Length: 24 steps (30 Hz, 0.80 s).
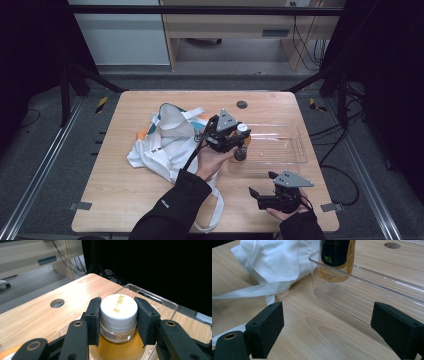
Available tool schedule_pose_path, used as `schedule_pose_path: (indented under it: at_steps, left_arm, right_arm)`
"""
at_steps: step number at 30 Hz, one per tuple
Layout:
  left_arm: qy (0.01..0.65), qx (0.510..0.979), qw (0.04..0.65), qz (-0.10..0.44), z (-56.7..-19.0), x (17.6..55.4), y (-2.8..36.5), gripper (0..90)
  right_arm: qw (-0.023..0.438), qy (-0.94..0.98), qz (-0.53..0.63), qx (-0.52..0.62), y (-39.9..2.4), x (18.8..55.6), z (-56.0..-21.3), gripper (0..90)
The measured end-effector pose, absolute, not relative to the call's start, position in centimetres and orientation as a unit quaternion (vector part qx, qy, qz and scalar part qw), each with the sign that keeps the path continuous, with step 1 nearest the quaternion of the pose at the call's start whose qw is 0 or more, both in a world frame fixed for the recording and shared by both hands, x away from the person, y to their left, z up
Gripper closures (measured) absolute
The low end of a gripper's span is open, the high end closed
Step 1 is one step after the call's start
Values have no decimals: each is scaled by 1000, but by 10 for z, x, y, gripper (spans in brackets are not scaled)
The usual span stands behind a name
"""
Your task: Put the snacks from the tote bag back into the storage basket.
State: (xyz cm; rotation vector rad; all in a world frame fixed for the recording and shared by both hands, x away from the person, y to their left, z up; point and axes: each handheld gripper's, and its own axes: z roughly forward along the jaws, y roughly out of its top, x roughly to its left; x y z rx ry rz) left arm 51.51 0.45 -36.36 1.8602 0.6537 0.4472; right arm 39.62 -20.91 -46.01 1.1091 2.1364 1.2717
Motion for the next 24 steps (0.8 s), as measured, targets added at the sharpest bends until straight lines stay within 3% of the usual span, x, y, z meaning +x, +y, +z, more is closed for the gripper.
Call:
schedule_pose_path:
  at_steps: [13, 24]
  left_arm:
    - [248, 789, 531, 185, -379, 518, 4, 587]
    - [269, 795, 513, 181, -387, 514, 6, 587]
  right_arm:
    - [208, 768, 456, 399, -209, 396, -460, 117]
    - [209, 769, 455, 398, -209, 397, -461, 116]
